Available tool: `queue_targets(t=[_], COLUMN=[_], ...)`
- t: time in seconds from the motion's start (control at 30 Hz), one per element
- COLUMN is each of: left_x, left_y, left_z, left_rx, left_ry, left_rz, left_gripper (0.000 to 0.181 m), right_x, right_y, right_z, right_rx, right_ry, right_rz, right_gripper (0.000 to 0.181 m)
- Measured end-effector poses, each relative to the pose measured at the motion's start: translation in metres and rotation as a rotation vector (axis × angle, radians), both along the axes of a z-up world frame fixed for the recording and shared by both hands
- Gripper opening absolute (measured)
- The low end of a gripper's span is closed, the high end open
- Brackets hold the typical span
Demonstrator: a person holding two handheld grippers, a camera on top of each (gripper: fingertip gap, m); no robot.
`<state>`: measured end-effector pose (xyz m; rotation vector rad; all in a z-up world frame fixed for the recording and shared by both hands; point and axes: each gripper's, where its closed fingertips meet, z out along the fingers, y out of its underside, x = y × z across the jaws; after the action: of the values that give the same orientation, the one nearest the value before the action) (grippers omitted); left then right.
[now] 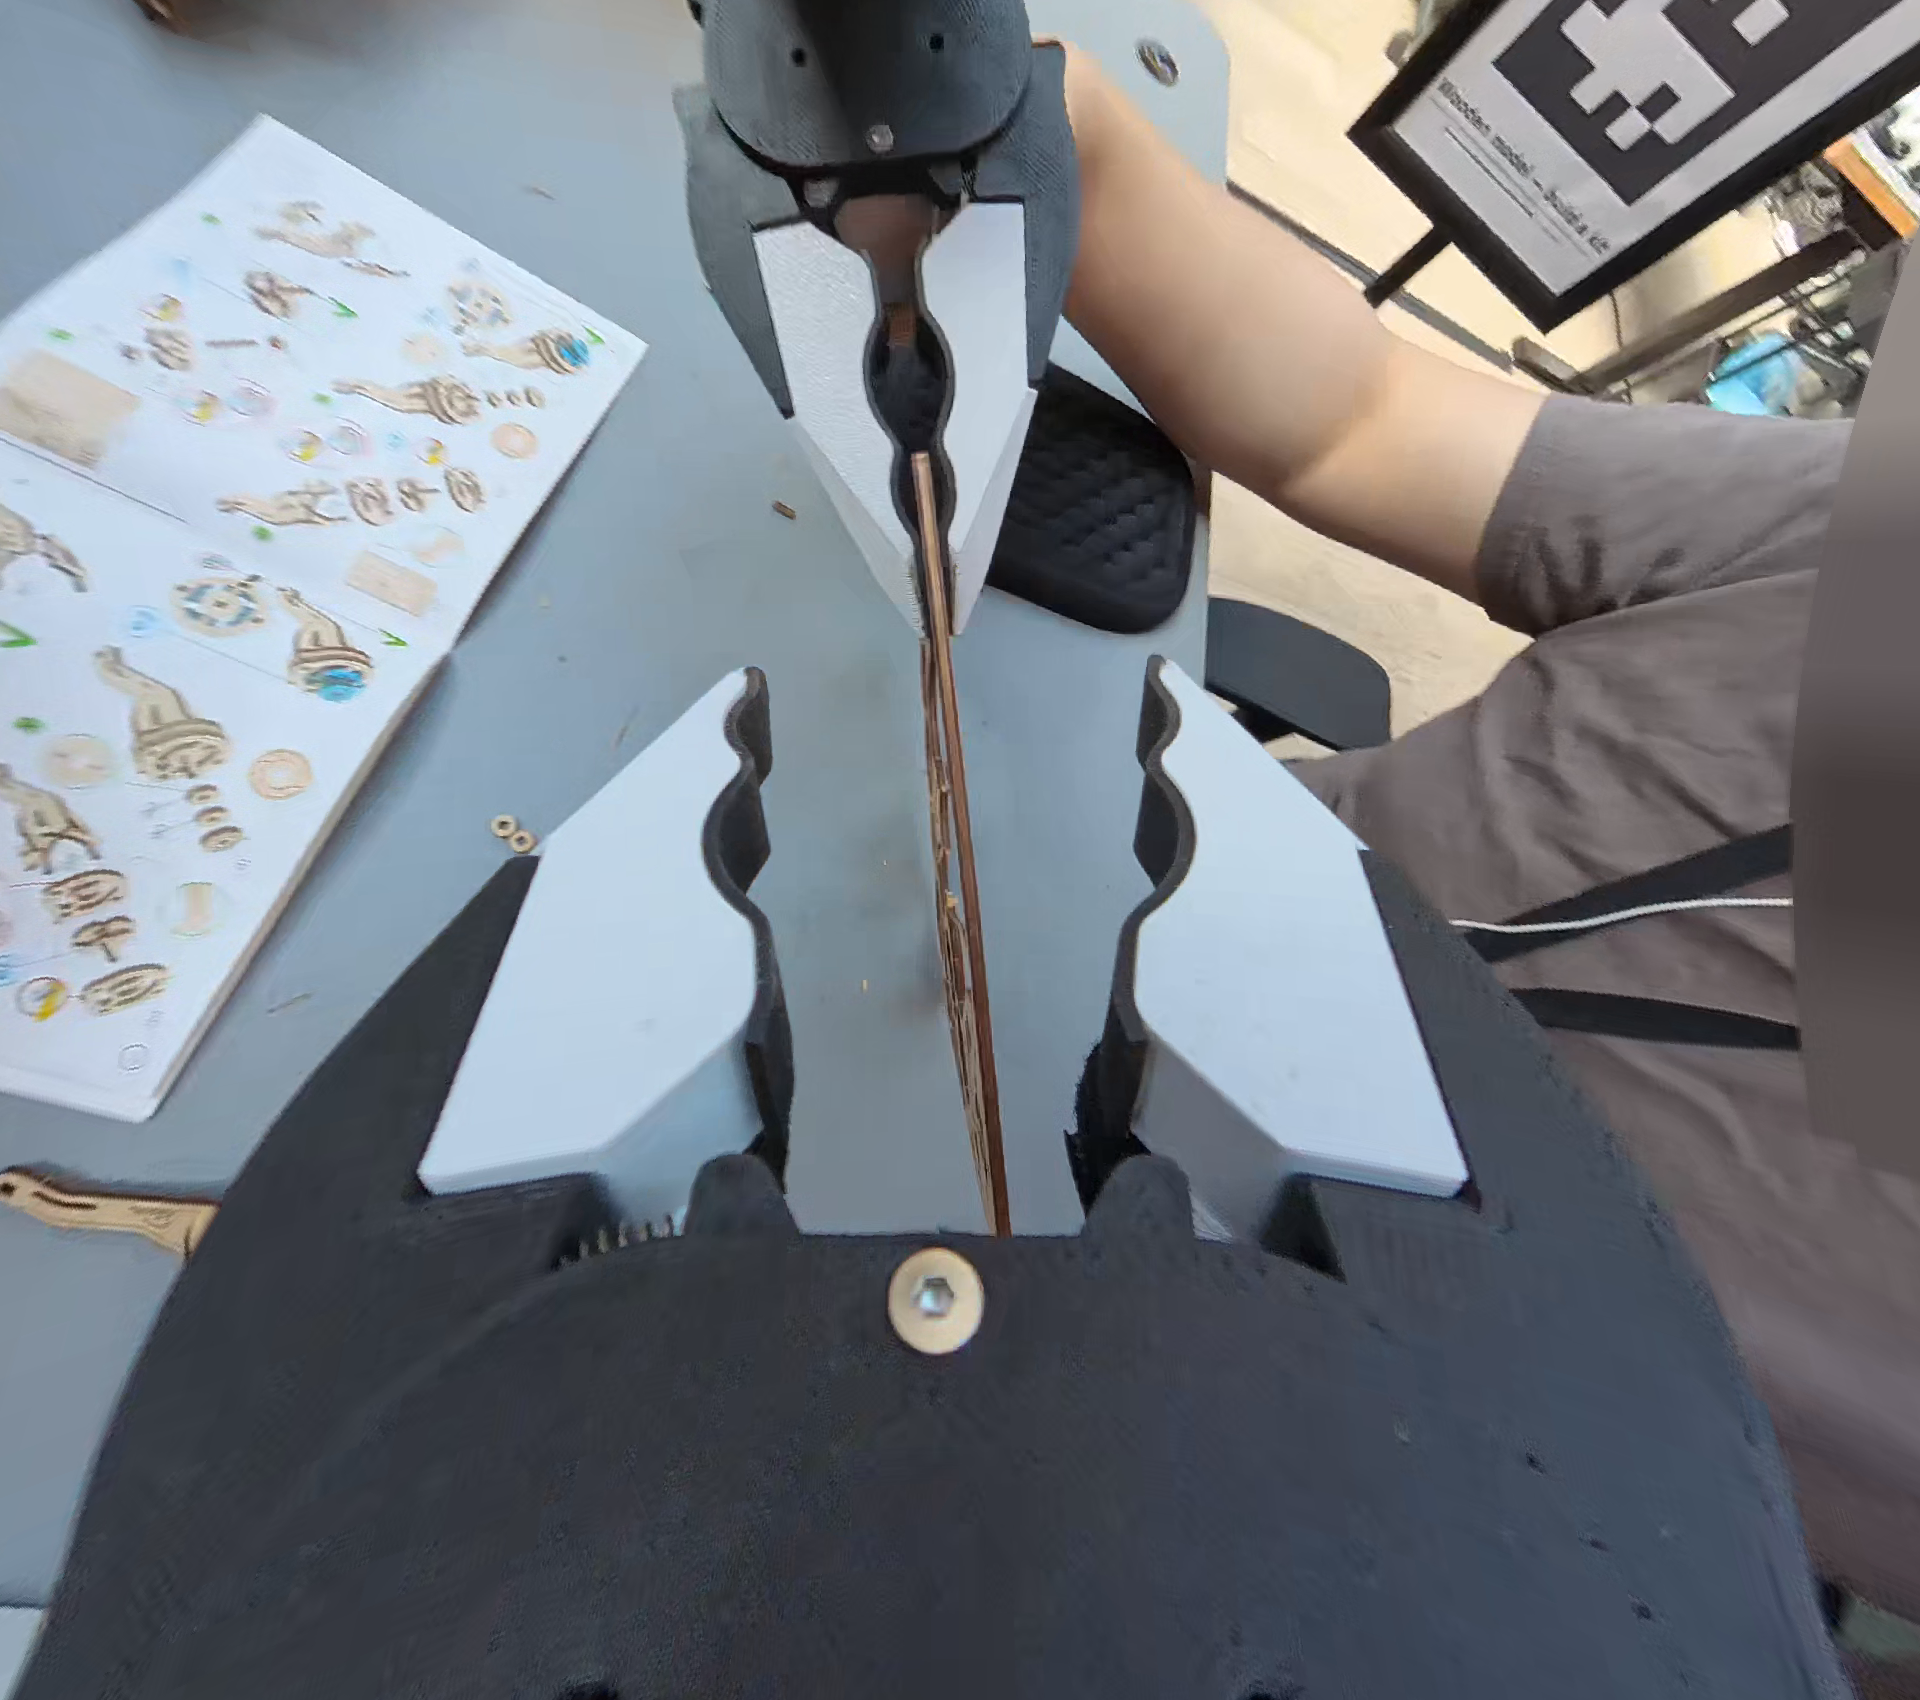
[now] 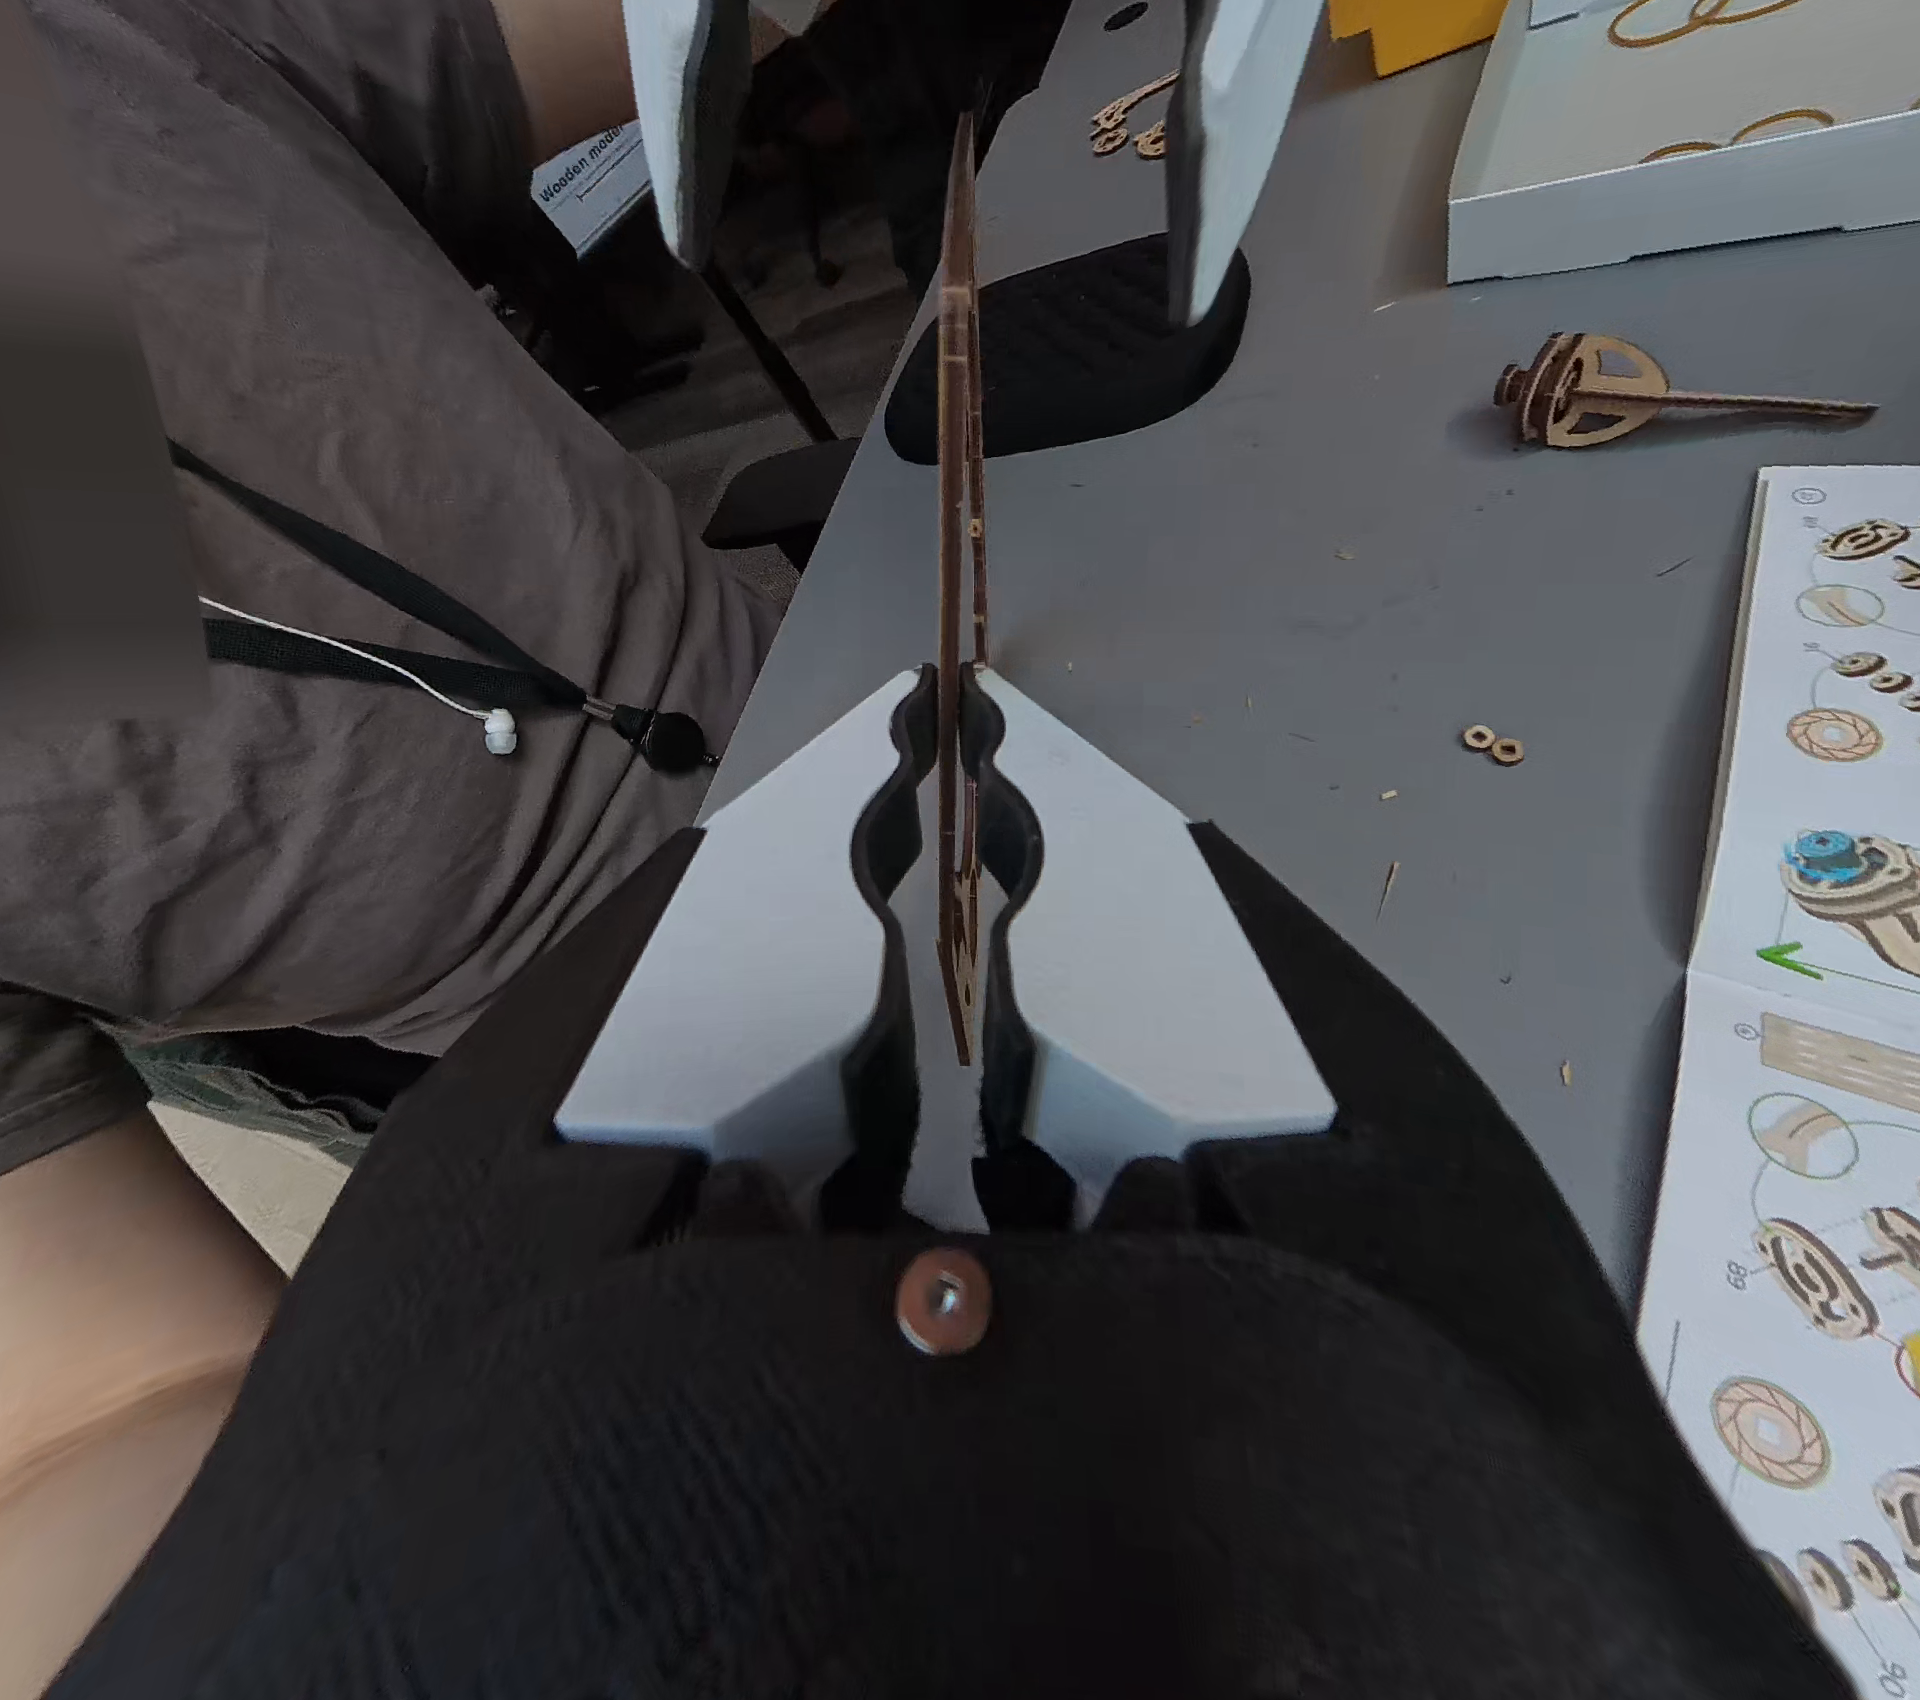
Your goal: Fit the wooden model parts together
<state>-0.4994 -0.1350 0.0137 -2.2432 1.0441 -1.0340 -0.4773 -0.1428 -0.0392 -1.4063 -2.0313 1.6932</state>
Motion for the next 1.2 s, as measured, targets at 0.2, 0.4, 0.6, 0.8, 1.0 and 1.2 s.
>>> queue_targets(t=[0.2,0.4,0.6,0.8,1.0,1.2], left_x=[0.007,-0.005,-0.041,-0.079,-0.088,-0.099], left_y=[-0.013,-0.031,-0.036,-0.047,-0.069,-0.077], left_z=[-0.029,-0.047,-0.048,-0.050,-0.055,-0.063], left_rx=[-0.140,-0.130,-0.098,0.044,0.226,0.280], left_ry=[0.166,0.187,-0.034,-0.332,-0.476,-0.542], left_rz=[-0.104,-0.126,0.187,0.544,0.747,0.894], left_gripper=[0.053,0.002,0.001,0.001,0.001,0.000], right_x=[-0.019,-0.040,-0.021,-0.010,-0.037,-0.064], right_y=[-0.013,-0.012,0.021,-0.061,-0.096,-0.106], right_z=[0.011,0.019,0.074,0.049,0.004,-0.019], right_rx=[0.054,0.088,0.000,-0.294,-0.484,-0.680], right_ry=[-0.075,-0.018,0.333,0.363,0.269,0.255], right_rz=[0.101,0.013,-0.542,-0.663,-0.710,-0.743], right_gripper=[0.002,0.020,0.036,0.027,0.028,0.029])
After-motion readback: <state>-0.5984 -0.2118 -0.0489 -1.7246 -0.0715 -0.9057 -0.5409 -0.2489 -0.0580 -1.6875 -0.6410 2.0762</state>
